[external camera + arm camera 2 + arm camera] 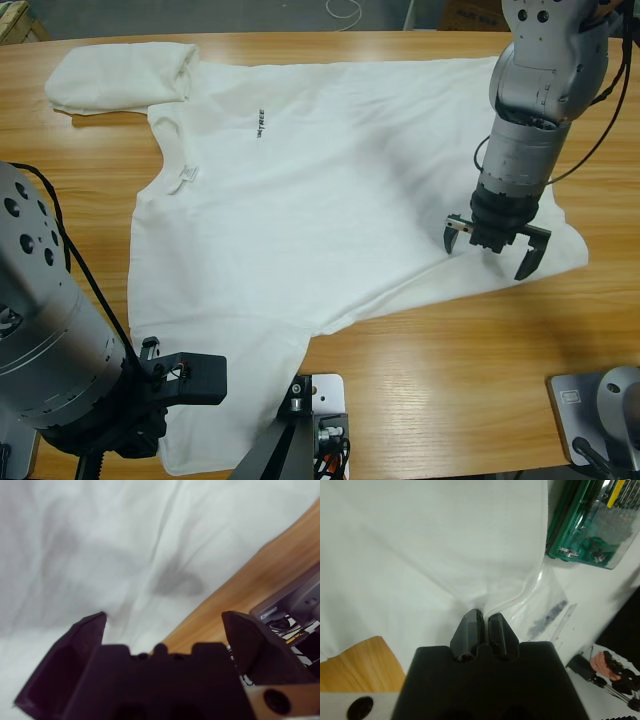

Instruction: Fold clothes

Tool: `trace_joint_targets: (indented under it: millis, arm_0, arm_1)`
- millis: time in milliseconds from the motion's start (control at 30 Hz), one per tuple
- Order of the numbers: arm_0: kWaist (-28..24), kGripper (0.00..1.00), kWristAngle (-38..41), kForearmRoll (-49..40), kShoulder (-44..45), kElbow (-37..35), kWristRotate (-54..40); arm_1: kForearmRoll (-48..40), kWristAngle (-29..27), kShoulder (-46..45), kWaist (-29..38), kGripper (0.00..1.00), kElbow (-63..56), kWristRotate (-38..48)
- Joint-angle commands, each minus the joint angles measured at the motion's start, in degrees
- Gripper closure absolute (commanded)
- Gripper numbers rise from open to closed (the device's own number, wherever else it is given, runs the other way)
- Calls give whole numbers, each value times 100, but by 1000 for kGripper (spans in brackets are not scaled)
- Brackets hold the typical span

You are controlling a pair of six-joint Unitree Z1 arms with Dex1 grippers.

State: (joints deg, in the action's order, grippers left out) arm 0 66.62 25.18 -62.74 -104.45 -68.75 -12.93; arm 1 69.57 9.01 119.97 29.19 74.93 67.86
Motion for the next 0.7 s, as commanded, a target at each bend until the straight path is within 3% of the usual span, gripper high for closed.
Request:
trace_joint_targets:
  millis: [33,700]
  arm_0:
    - [-34,1000,-66,69,-74,153,45]
    - [-36,1000,-75,87,-67,160,53]
  arm_1:
    - [-30,-29,-75,69,78,-481,78]
    - [348,-252,-852,69,87,-1154,277]
